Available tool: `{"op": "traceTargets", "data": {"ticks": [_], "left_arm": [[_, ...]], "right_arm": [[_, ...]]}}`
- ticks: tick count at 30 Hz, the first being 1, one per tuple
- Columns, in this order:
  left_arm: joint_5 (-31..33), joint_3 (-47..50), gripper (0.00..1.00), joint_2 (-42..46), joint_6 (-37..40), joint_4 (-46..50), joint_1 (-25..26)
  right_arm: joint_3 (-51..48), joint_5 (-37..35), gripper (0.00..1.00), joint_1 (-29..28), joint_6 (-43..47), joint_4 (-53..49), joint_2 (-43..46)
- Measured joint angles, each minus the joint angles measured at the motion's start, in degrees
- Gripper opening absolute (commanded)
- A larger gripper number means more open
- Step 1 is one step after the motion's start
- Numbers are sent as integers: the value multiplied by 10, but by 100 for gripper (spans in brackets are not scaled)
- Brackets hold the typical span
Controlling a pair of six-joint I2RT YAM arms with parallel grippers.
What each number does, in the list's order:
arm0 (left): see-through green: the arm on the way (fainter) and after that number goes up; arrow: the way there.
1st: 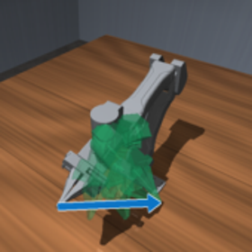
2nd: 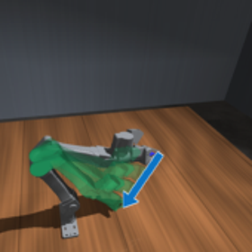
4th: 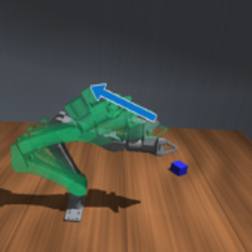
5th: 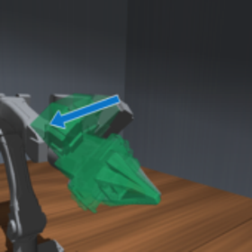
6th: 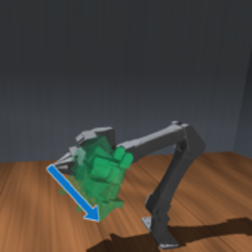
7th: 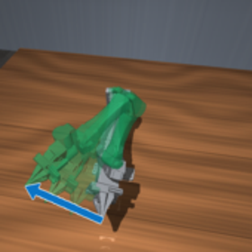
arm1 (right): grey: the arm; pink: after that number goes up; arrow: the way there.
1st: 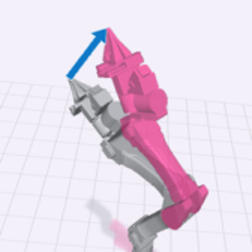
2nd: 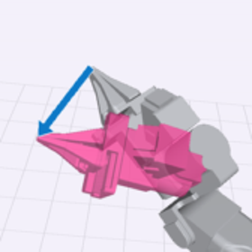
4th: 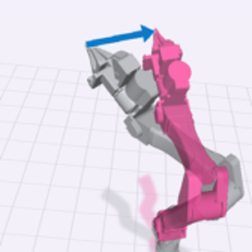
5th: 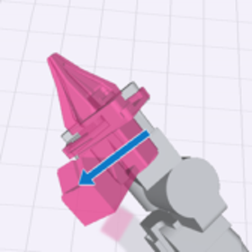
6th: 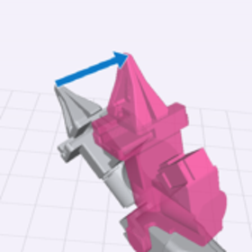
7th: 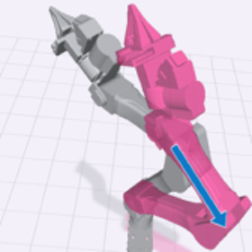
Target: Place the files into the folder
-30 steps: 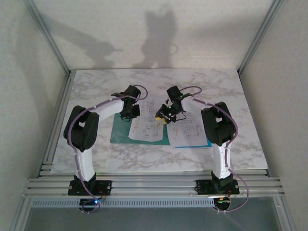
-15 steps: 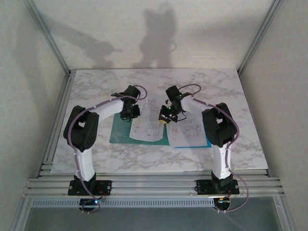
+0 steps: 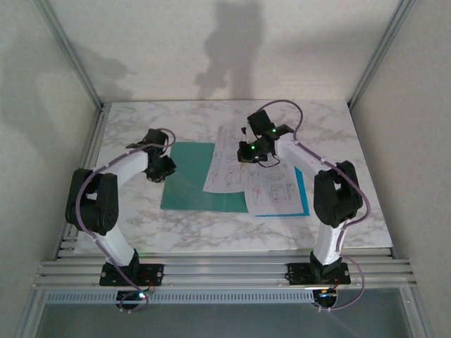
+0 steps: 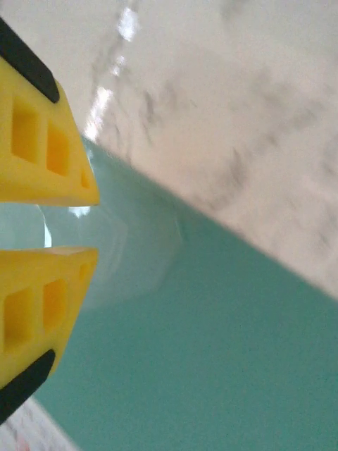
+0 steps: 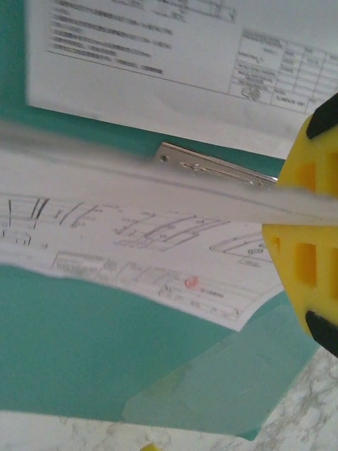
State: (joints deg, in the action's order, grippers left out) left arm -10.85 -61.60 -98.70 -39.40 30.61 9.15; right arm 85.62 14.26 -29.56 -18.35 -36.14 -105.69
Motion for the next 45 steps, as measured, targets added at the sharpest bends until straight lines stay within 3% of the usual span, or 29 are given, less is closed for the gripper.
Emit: {"op": "traceTargets", "data": {"ticks": [7, 12, 20, 37, 45], "left_arm": [[-16, 57, 8, 25, -14, -1, -2], [-16, 80, 8, 53, -20, -2, -2], [-8, 107, 9, 95, -36, -1, -2], [14, 181, 12, 160, -72, 0, -16], [13, 207, 4, 169, -72, -5, -25]], "right_arm": [[-38, -14, 0, -1, 68, 47, 63], [-77, -11, 0, -15, 93, 86, 93], [-98, -6, 0, -44, 109, 119, 94], [-123, 39, 0, -49, 118, 141, 94], [-135, 68, 0, -49, 114, 146, 94]]}}
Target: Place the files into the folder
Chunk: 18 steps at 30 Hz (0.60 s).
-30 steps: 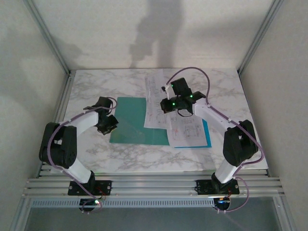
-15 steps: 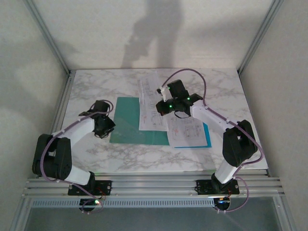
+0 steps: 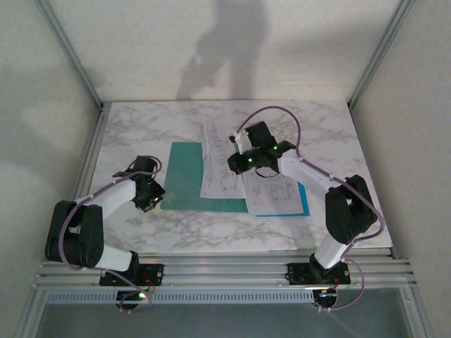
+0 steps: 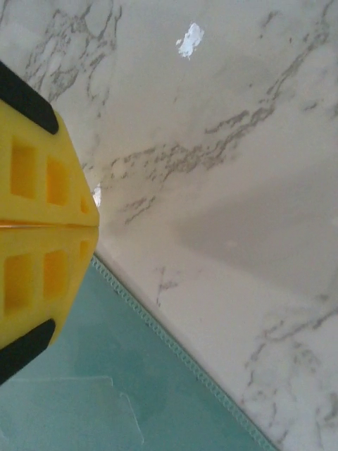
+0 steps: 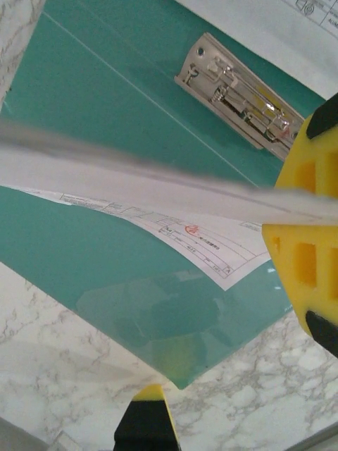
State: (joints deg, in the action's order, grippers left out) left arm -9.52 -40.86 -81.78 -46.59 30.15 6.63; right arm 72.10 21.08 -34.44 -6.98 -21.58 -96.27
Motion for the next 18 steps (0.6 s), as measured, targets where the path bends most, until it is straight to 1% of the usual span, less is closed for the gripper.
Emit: {"op": "traceTargets", "data": {"ticks": [3, 9, 18], "left_arm": [[-3, 10, 0, 0, 0, -7, -6], [-7, 20, 0, 0, 0, -16, -10], [-15, 23, 0, -1, 0, -21, -12]], "right_arm": [[-14, 13, 0, 0, -9, 12, 0], [-57, 43, 0, 9, -46, 61, -9], [-99, 106, 0, 33, -104, 166, -63]]}}
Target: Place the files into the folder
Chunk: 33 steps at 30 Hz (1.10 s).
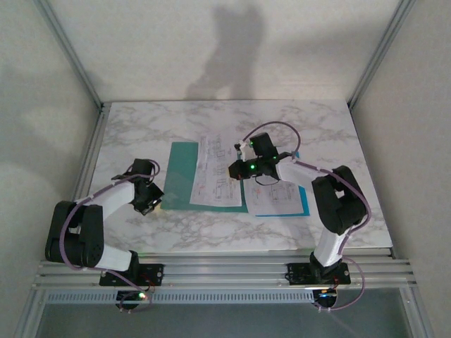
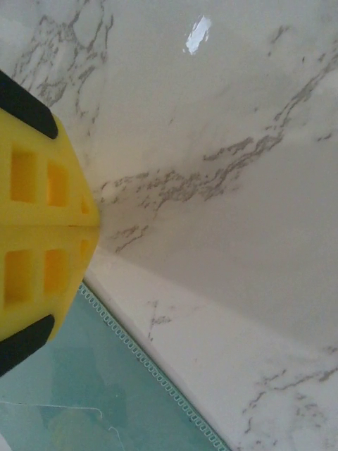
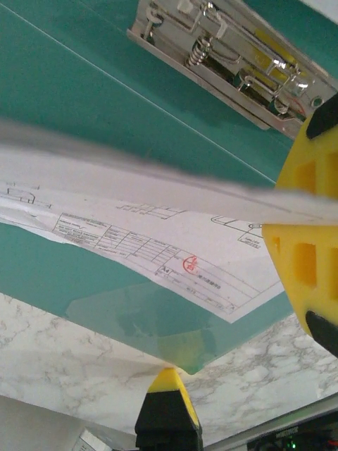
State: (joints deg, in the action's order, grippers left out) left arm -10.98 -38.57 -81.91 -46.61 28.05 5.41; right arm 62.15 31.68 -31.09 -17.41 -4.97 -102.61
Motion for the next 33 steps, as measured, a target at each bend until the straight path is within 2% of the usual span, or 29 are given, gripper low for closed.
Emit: {"op": "traceTargets", "data": {"ticks": [13, 33], "left_arm": [[-8, -2, 0, -3, -2, 0, -2], [-11, 12, 0, 9, -19, -16, -1]], "right_arm": [[-12, 45, 0, 1, -66, 97, -55], [21, 45, 0, -31, -129, 136, -99]]}}
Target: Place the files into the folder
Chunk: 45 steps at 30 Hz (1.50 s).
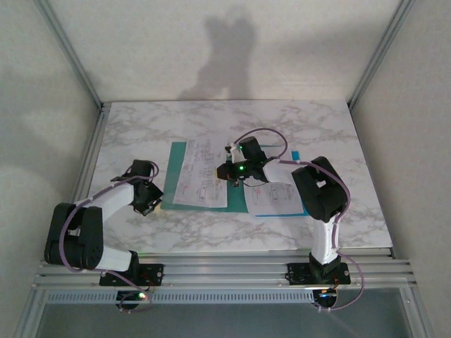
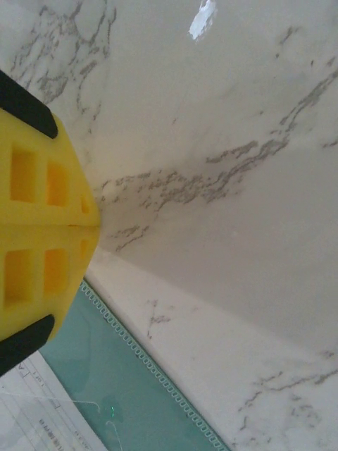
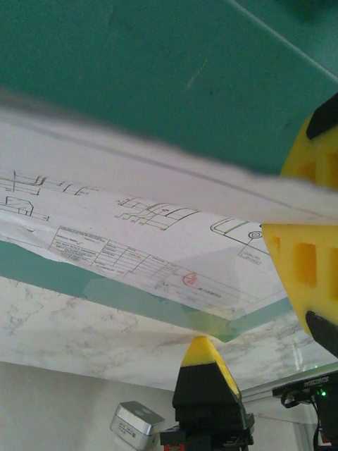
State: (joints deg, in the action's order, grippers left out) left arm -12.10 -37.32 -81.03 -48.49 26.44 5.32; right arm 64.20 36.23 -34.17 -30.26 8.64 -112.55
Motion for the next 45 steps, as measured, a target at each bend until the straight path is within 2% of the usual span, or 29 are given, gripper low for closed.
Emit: {"op": "traceTargets", "data": {"ticks": [22, 45], "left_arm": [[-1, 0, 0, 0, 0, 0, 0], [-1, 9, 0, 7, 0, -9, 2]], "right_arm": [[7, -2, 0, -26, -52, 51, -45], [27, -6, 0, -29, -84, 66, -63]]}}
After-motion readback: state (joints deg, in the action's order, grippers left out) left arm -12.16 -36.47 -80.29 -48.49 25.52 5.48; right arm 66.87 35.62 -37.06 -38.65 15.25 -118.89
